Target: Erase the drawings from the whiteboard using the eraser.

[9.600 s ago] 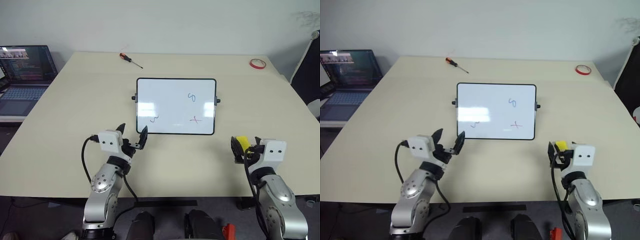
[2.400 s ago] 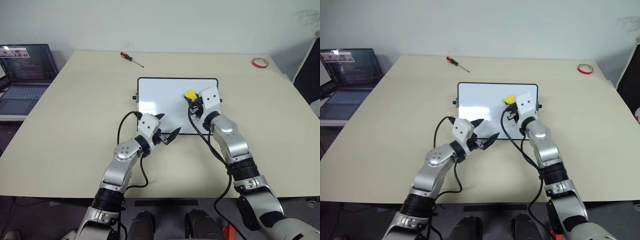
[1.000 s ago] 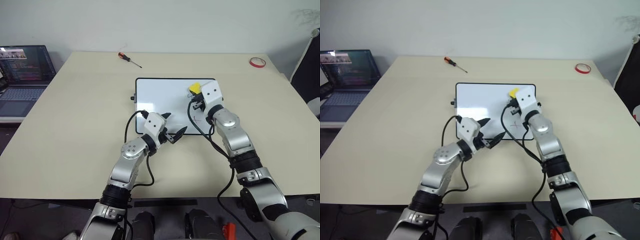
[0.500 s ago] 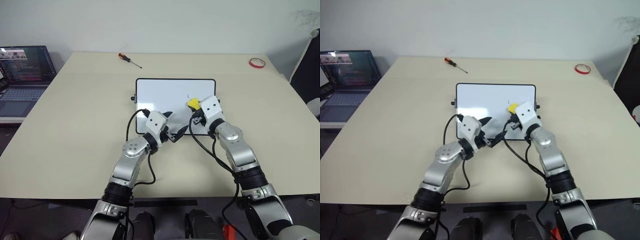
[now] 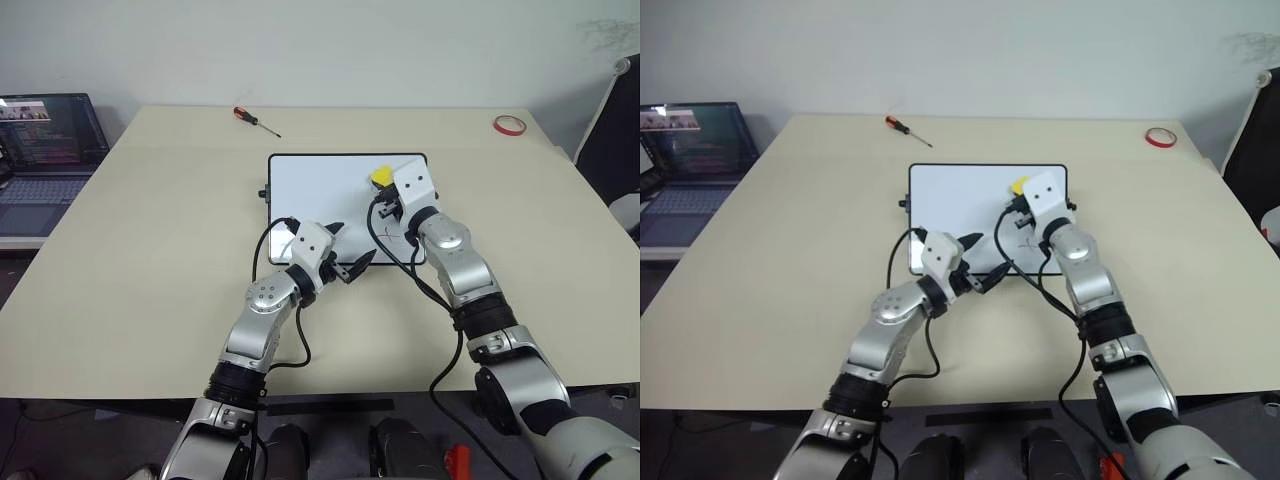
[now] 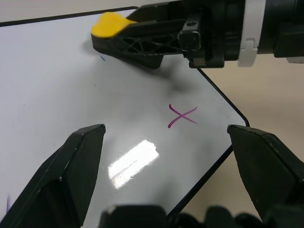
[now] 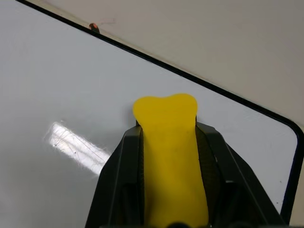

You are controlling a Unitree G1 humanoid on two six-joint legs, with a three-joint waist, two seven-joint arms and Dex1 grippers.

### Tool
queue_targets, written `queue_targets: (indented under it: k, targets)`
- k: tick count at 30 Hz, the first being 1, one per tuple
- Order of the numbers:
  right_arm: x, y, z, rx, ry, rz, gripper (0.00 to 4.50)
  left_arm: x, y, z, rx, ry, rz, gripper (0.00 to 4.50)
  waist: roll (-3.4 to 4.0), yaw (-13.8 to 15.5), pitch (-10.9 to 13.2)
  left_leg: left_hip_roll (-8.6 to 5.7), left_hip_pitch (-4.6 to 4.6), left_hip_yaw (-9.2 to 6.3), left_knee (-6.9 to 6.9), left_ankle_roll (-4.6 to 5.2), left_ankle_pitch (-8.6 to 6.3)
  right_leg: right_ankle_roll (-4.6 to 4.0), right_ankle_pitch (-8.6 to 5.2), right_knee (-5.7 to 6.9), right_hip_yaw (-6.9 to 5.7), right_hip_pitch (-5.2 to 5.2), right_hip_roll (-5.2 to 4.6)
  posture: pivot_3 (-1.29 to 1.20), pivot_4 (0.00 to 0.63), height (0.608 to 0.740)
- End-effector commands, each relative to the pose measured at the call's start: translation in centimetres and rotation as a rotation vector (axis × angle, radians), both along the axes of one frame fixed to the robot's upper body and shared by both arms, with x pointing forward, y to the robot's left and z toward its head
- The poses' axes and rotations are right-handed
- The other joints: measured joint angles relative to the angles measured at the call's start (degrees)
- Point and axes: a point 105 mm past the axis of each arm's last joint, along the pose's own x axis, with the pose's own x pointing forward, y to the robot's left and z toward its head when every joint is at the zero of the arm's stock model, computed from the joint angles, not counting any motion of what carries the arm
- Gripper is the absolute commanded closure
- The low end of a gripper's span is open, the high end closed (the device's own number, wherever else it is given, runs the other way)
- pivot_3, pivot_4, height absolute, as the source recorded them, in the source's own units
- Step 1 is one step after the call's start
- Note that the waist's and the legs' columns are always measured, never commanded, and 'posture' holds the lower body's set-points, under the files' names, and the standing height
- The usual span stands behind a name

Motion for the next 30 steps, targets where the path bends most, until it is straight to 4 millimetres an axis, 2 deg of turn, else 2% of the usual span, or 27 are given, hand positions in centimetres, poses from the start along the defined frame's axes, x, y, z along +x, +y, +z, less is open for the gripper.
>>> queue_targets:
  k: [1, 5, 11, 14, 22, 30]
  targets:
    - [0.0, 0.5, -0.5, -0.004, 0.012, 0.014, 3.35, -0.2, -0.2, 1.5, -0.012, -0.061, -0.009, 0.0, 0.0, -0.19, 0.0, 0.01, 0.0, 0.0, 0.0, 0.0, 0.0, 0.0, 0.0, 0.0, 0.0, 0.0, 0.0, 0.0, 0.15, 0.74]
    - [-1.4, 0.9, -2.6, -0.037, 0.061, 0.068, 3.35, -0.3, 0.0, 1.4, -0.01, -0.062, -0.004, 0.0, 0.0, -0.26, 0.0, 0.01, 0.03, 0.0, -0.01, 0.0, 0.0, 0.0, 0.0, 0.02, 0.0, 0.01, 0.0, 0.0, 0.15, 0.74]
    - [-3.9, 0.3, -5.2, -0.081, 0.131, 0.124, 3.35, -0.3, -0.1, 1.5, -0.011, -0.062, -0.004, 0.0, 0.0, -0.15, 0.0, 0.01, 0.01, -0.03, 0.0, 0.0, 0.0, 0.01, 0.0, 0.0, -0.02, 0.02, -0.01, 0.0, 0.15, 0.74]
    - [-4.5, -0.1, -6.1, -0.09, 0.167, 0.122, 3.35, -0.3, -0.3, 1.4, -0.013, -0.059, -0.01, 0.0, 0.0, -0.1, 0.0, 0.0, 0.02, -0.05, 0.01, 0.0, 0.0, 0.01, 0.0, 0.0, -0.03, 0.03, -0.02, 0.0, 0.15, 0.74]
    - [-3.9, -1.4, -4.6, -0.053, 0.136, 0.059, 3.35, -0.5, -0.9, 1.3, -0.013, -0.051, -0.039, 0.0, 0.0, -0.02, 0.0, -0.02, 0.02, -0.04, 0.01, 0.0, 0.0, 0.01, -0.01, -0.01, -0.04, 0.03, -0.01, 0.0, 0.15, 0.74]
    - [-4.7, -2.9, -3.7, -0.004, 0.119, 0.049, 3.35, -1.9, -0.6, 1.0, -0.005, -0.051, -0.062, 0.0, -0.01, 0.61, 0.01, -0.01, -0.04, -0.1, 0.0, 0.0, 0.0, 0.02, -0.01, -0.05, -0.05, 0.02, -0.04, 0.0, 0.15, 0.74]
